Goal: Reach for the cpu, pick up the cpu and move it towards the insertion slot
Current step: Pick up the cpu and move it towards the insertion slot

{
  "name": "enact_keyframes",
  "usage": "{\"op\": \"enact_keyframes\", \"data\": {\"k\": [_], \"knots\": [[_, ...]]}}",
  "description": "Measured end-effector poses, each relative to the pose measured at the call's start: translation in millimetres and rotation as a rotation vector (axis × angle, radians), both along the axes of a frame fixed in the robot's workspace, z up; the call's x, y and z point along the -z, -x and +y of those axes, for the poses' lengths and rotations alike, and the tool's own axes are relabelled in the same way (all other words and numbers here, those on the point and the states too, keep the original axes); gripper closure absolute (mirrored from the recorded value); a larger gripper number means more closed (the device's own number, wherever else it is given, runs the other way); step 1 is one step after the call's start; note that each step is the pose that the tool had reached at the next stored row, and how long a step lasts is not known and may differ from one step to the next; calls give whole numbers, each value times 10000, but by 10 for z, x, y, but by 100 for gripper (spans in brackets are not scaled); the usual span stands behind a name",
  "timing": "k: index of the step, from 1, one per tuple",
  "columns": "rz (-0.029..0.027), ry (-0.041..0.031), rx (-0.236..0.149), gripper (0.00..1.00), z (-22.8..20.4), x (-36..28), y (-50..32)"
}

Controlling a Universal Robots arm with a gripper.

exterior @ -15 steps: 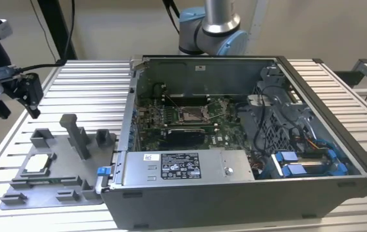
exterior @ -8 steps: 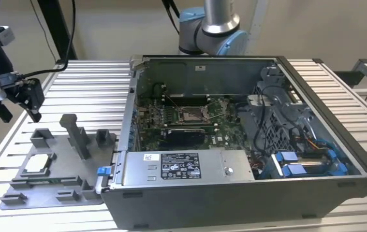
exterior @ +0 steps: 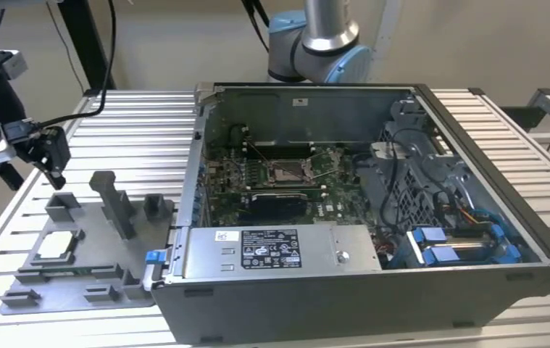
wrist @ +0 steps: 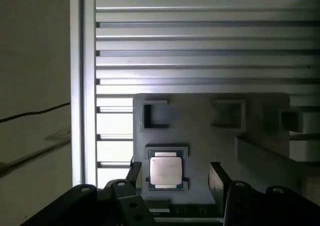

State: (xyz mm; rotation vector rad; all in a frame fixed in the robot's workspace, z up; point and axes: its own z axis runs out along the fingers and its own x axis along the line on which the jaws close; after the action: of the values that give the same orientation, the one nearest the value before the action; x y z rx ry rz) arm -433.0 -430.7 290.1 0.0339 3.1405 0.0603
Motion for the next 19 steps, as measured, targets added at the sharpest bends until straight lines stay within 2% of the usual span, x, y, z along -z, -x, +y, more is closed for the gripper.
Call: {"op": "enact_keyframes", "data": {"k": [3, 13, 19], "knots": [[4, 1, 1, 0, 1, 36, 1], [3, -2, 1, 0, 2, 52, 2], [6, 1, 1, 0, 1, 114, 2]]}}
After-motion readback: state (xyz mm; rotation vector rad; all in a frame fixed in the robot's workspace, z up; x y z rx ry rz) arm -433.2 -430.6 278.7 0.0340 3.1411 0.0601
